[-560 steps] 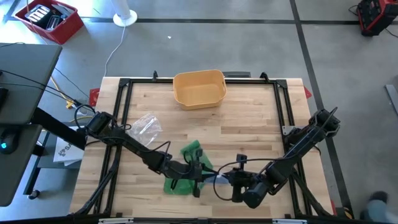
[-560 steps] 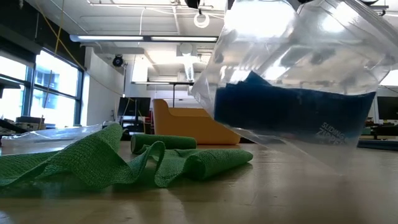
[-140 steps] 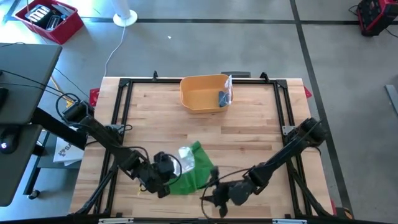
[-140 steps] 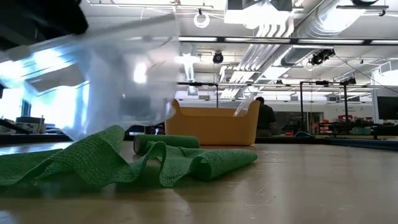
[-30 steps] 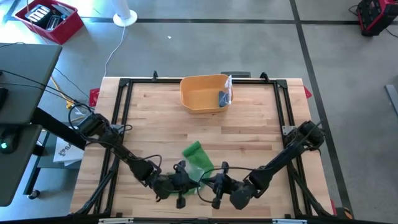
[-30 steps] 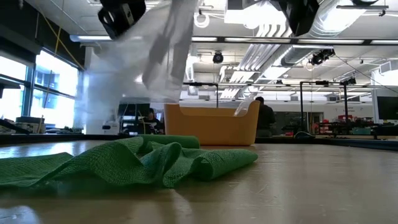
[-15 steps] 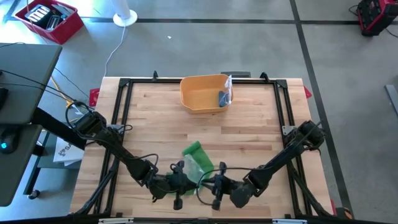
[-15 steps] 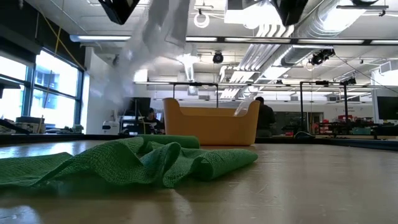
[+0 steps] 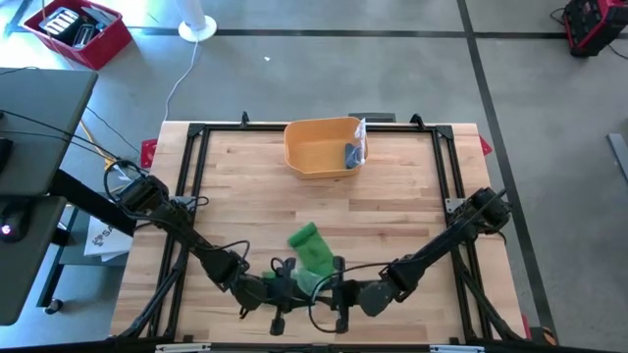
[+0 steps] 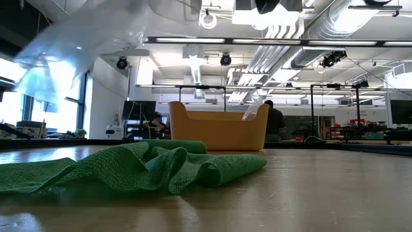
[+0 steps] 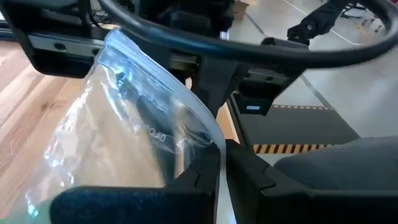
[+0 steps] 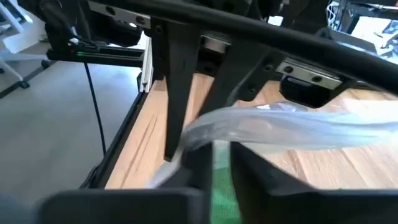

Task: Roll bandage
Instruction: Open the transparent zip bag

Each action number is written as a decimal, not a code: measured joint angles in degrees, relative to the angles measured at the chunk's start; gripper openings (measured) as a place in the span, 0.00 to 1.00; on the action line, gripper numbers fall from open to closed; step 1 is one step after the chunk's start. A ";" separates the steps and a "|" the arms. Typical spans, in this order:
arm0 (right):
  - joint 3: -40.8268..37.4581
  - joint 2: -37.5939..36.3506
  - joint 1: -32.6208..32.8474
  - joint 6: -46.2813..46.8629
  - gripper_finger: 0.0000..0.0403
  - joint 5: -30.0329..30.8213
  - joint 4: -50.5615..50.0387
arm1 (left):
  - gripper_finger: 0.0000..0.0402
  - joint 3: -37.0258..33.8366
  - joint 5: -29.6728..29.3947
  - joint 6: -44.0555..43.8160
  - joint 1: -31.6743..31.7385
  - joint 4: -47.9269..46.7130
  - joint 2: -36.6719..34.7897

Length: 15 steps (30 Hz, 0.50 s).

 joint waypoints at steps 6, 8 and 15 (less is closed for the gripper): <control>0.02 0.02 0.52 3.84 0.01 4.23 -2.76 | 0.07 0.13 0.71 -1.04 0.02 0.35 -0.27; 0.02 0.07 0.39 5.72 0.00 4.67 -5.11 | 0.05 0.13 1.23 -1.09 0.00 -0.65 -1.22; 0.02 1.01 0.35 13.08 0.00 5.28 -14.00 | 0.01 0.22 -1.63 -5.00 -0.11 -13.23 -7.81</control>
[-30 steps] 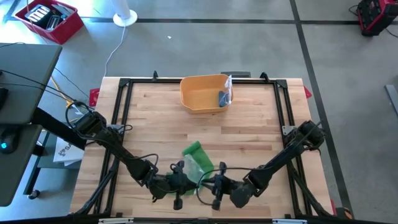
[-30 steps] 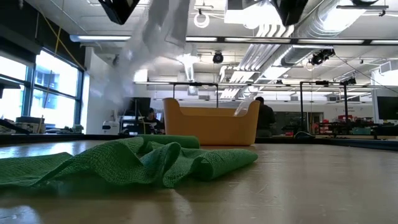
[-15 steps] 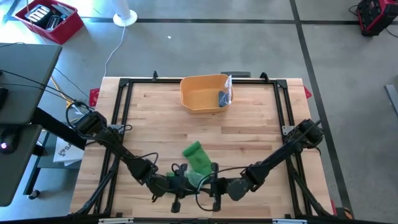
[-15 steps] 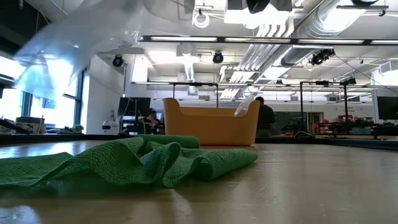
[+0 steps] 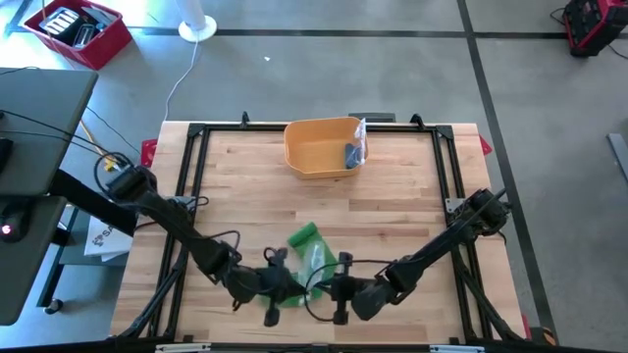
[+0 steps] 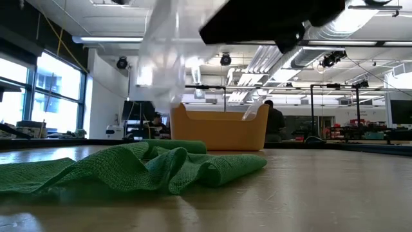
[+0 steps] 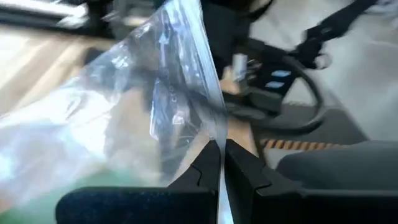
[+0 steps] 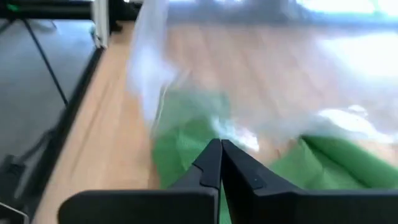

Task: Roll bandage
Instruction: Open the transparent zip bag

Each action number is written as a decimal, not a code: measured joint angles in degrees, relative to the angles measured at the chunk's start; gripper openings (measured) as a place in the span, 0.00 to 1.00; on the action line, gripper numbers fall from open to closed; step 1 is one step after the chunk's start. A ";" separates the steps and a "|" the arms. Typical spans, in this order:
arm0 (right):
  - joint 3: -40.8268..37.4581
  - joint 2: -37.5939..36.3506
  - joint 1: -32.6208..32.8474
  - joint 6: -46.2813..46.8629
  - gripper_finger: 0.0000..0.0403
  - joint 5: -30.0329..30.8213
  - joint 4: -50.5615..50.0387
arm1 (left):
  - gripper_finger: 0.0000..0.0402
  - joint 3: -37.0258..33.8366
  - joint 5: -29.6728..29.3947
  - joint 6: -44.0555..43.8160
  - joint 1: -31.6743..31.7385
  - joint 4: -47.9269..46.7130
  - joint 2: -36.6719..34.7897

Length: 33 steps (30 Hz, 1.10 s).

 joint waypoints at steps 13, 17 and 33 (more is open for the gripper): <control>0.00 -6.57 6.46 24.48 0.00 12.57 -30.76 | 0.24 -0.07 12.73 -10.21 8.01 -8.22 3.99; 0.00 -6.88 7.92 25.65 0.00 12.82 -31.24 | 0.39 -0.05 21.94 -8.45 11.43 -10.22 5.20; 0.00 -6.18 7.55 26.58 0.00 12.81 -30.26 | 0.42 -0.04 17.69 28.24 14.20 -8.31 15.46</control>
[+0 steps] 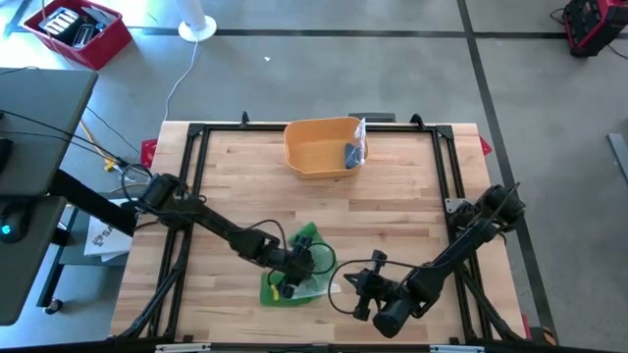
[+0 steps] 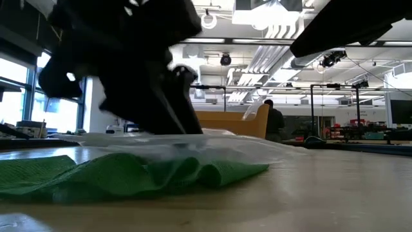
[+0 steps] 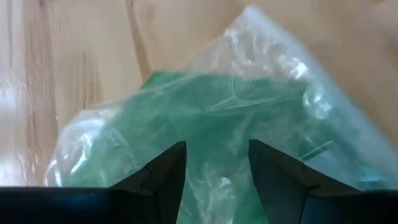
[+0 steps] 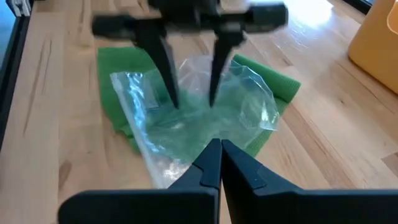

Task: Roll bandage
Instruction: Open the transparent zip bag

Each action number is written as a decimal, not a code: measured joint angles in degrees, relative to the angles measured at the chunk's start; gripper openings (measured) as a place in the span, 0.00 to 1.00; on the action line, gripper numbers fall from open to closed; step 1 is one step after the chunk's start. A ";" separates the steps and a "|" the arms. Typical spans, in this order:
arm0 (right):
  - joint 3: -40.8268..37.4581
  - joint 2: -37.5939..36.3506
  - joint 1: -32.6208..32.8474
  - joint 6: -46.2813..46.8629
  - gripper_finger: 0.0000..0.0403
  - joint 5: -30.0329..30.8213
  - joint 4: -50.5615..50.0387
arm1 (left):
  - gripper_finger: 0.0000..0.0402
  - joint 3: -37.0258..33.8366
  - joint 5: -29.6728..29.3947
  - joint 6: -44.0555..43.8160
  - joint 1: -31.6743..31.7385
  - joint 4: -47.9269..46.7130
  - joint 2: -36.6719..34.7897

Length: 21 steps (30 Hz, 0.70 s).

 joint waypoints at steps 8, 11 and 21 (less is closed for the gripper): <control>0.00 0.04 -0.04 -0.14 0.00 -0.61 -0.02 | 0.13 0.59 1.67 -2.94 0.64 0.22 3.59; 0.00 0.04 -0.04 -0.14 0.00 -0.60 -0.01 | 0.03 0.50 0.64 -4.00 0.62 -1.64 1.56; 0.00 0.04 1.18 -3.86 0.00 4.26 2.75 | 0.01 0.52 -11.13 -13.05 -0.17 -5.08 -12.94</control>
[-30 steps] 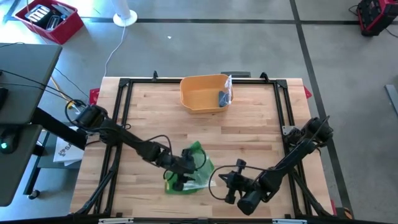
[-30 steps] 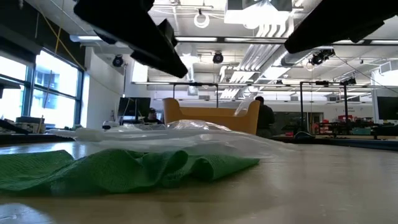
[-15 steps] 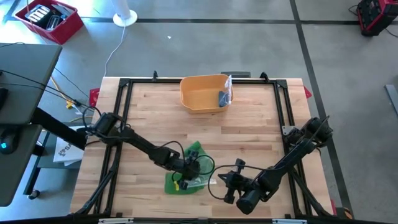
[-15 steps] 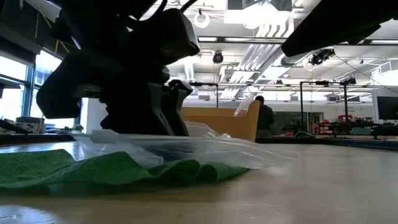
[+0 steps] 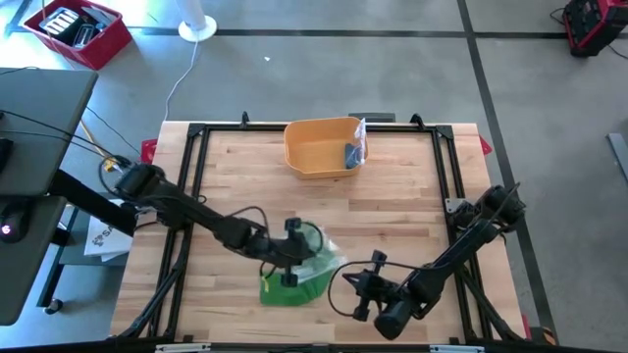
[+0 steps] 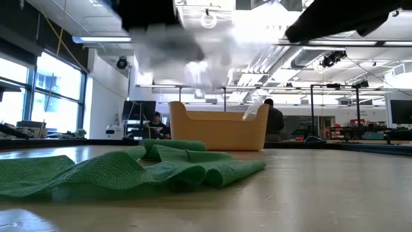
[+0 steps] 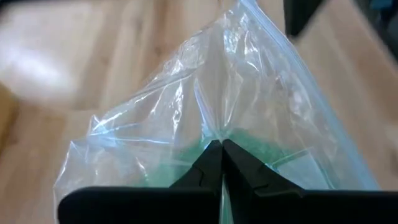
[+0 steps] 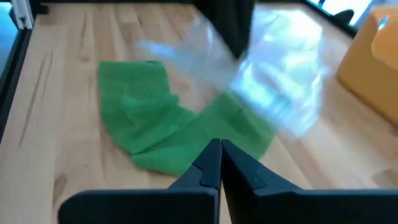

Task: Roll bandage
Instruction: Open the transparent zip bag

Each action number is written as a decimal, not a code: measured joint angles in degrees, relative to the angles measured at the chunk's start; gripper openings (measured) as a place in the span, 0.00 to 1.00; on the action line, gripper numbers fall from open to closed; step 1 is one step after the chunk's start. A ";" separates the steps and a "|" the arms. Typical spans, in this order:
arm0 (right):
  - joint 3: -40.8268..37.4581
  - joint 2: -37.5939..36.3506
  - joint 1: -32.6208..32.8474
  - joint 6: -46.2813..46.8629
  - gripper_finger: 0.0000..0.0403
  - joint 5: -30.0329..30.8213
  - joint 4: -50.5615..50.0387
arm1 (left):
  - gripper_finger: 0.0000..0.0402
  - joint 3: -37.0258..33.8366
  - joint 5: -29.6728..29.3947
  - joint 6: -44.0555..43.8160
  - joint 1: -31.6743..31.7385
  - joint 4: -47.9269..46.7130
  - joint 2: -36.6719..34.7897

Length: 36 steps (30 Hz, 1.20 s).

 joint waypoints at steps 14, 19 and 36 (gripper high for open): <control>0.00 0.02 -0.91 -35.26 0.39 0.84 33.28 | 0.00 0.00 -2.41 -7.39 -7.32 20.47 -3.66; 0.00 0.02 -2.68 -46.10 0.43 1.84 45.42 | 0.00 0.00 -3.03 -7.98 -8.17 26.94 -1.29; 0.00 0.04 -1.30 -45.68 0.01 3.67 41.76 | 0.00 -0.07 -8.77 -5.95 -10.10 25.04 -2.22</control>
